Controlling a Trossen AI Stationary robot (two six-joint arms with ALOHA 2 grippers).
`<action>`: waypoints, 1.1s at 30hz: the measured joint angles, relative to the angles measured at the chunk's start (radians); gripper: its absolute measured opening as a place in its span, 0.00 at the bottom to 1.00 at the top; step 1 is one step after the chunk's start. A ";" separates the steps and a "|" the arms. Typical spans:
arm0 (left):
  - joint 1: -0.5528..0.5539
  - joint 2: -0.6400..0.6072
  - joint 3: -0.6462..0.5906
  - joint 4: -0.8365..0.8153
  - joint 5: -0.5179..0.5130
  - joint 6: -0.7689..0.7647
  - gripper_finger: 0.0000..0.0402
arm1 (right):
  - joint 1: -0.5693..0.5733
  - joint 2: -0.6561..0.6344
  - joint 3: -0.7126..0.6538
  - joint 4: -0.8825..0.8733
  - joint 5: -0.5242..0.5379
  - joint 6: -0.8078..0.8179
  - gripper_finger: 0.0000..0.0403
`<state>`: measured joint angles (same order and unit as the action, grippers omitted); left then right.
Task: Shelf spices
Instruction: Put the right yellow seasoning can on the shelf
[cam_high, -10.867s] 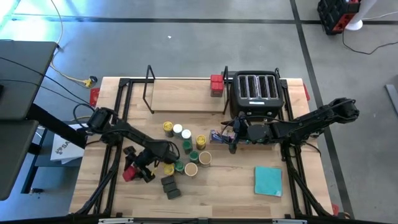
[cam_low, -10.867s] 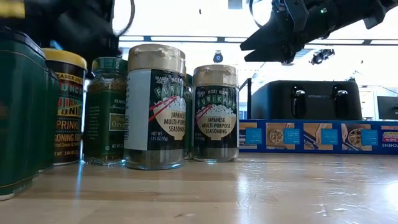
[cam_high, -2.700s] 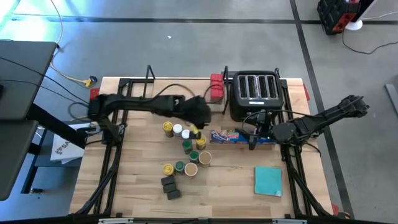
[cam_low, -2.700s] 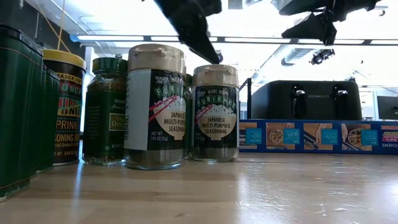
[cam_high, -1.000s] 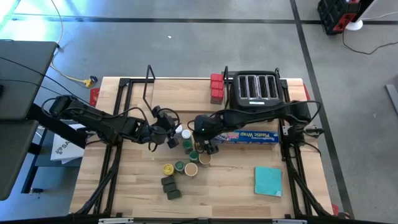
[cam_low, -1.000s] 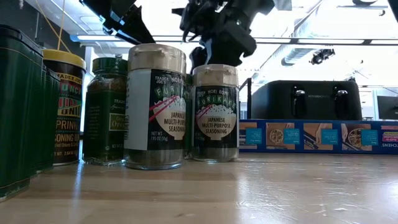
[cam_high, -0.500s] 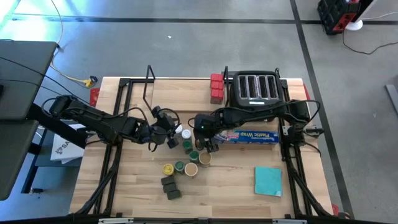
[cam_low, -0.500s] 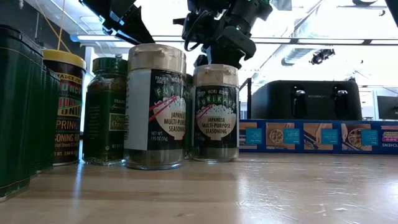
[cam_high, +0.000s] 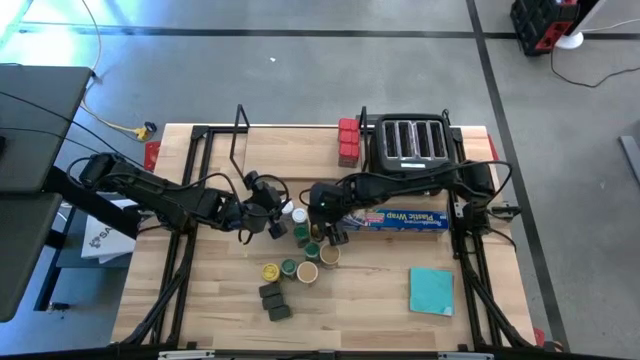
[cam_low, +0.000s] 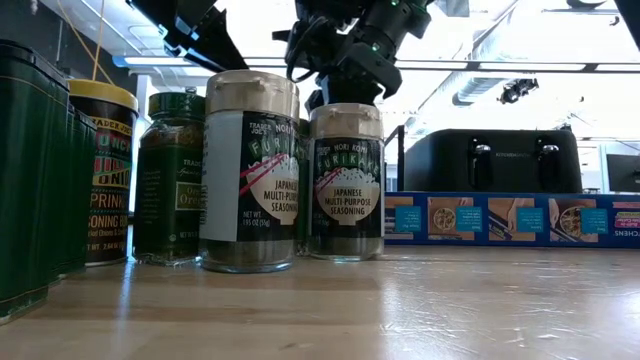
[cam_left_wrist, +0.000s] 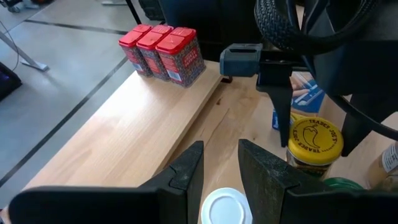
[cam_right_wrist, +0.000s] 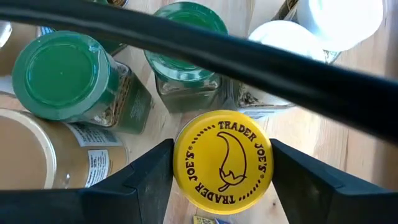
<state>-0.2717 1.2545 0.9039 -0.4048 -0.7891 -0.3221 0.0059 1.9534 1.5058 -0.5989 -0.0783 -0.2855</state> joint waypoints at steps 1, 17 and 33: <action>0.000 0.000 0.000 0.000 0.001 0.000 0.23 | 0.000 0.001 0.010 -0.014 0.003 0.000 0.58; -0.025 0.000 0.000 -0.003 0.000 -0.001 0.23 | -0.074 0.003 0.282 -0.336 0.100 -0.057 0.57; -0.059 0.000 0.000 -0.020 -0.040 -0.016 0.23 | -0.424 0.004 0.538 -0.354 0.048 -0.070 0.57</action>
<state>-0.3305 1.2545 0.9039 -0.4244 -0.8293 -0.3386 -0.4183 1.9572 2.0441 -0.9525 -0.0304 -0.3554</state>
